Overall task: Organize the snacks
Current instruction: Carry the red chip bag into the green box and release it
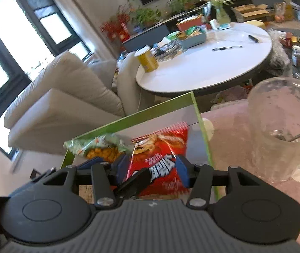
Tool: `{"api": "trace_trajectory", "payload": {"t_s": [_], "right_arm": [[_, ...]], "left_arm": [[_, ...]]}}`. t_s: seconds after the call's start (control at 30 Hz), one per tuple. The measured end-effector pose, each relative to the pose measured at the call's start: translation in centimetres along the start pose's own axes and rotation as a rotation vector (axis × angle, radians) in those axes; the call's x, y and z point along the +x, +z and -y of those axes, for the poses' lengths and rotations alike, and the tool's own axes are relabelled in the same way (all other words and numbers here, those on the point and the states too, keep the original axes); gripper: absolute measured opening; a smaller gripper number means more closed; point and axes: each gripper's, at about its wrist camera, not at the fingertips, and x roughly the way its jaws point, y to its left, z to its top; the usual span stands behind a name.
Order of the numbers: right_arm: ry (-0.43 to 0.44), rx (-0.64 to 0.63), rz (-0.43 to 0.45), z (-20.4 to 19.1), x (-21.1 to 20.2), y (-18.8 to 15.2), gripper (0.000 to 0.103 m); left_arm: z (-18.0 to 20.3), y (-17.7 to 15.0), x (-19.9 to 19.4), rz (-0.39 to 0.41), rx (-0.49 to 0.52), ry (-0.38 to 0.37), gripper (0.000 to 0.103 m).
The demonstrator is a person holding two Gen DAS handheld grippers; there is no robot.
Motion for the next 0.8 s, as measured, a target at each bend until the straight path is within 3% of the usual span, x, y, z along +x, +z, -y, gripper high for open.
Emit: {"api": "trace_trajectory", "payload": {"t_s": [0.23, 0.5, 0.63, 0.8], "right_arm": [[-0.012, -0.009, 0.026, -0.2, -3.0, -0.6, 0.032], [-0.019, -0.043, 0.002, -0.4, -5.7, -2.0, 0.034], [-0.043, -0.047, -0.018, -0.5, -7.3, -3.4, 0.042], [-0.098, -0.004, -0.034, 0.2, -9.2, -5.5, 0.043]], "left_arm": [[-1.2, -0.8, -2.8, 0.015, -0.039, 0.022, 0.074], [-0.5, -2.5, -7.2, 0.033, -0.035, -0.013, 0.076], [0.4, -3.6, -8.3, -0.010, -0.034, -0.002, 0.078], [1.4, -5.4, -9.0, -0.083, -0.062, -0.050, 0.078]]}}
